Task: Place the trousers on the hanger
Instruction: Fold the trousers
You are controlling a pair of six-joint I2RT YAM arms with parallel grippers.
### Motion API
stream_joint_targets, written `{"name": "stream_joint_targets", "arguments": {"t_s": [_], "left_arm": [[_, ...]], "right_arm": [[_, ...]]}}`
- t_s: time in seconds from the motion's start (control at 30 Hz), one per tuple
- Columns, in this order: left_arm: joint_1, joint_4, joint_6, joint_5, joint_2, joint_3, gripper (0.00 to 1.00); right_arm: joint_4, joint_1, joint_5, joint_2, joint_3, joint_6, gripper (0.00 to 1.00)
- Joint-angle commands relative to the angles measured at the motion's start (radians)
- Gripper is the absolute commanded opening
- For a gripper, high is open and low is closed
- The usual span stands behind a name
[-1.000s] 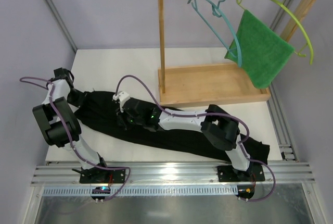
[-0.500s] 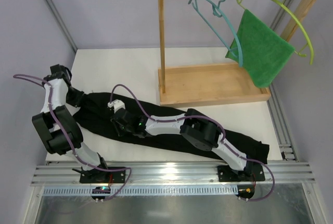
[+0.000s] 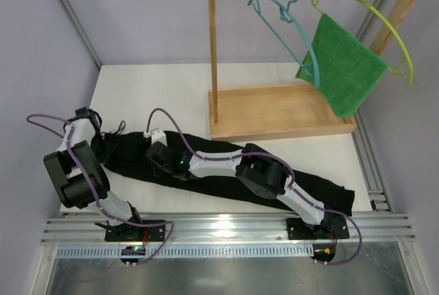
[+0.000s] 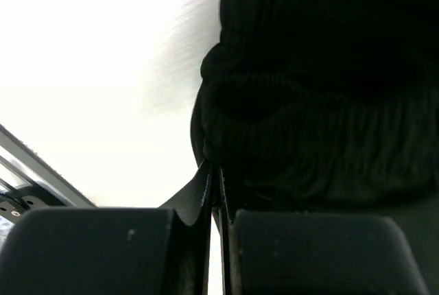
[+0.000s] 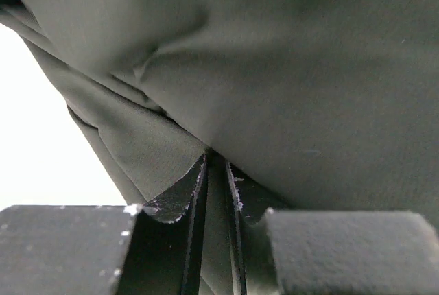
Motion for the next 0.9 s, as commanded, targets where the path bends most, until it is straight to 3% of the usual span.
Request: {"name": "stream_joint_targets", "arguments": {"t_s": [0.0, 0.23, 0.37, 0.53, 0.87], "left_arm": [[0.011, 0.054, 0.013, -0.034, 0.073, -0.058, 0.00], [0.017, 0.127, 0.012, -0.032, 0.199, -0.091, 0.00], [0.016, 0.129, 0.013, -0.035, 0.172, -0.075, 0.01], [0.017, 0.109, 0.022, -0.020, 0.156, -0.035, 0.01], [0.019, 0.066, 0.030, 0.009, 0.149, 0.040, 0.01]], "right_arm": [[-0.034, -0.017, 0.034, -0.009, -0.026, -0.011, 0.19], [0.038, -0.018, -0.086, -0.136, -0.145, -0.133, 0.25], [0.003, -0.017, -0.204, -0.282, -0.210, -0.265, 0.30], [-0.080, -0.018, -0.195, -0.418, -0.299, -0.411, 0.33], [-0.160, -0.021, -0.084, -0.334, -0.313, -0.492, 0.34]]}}
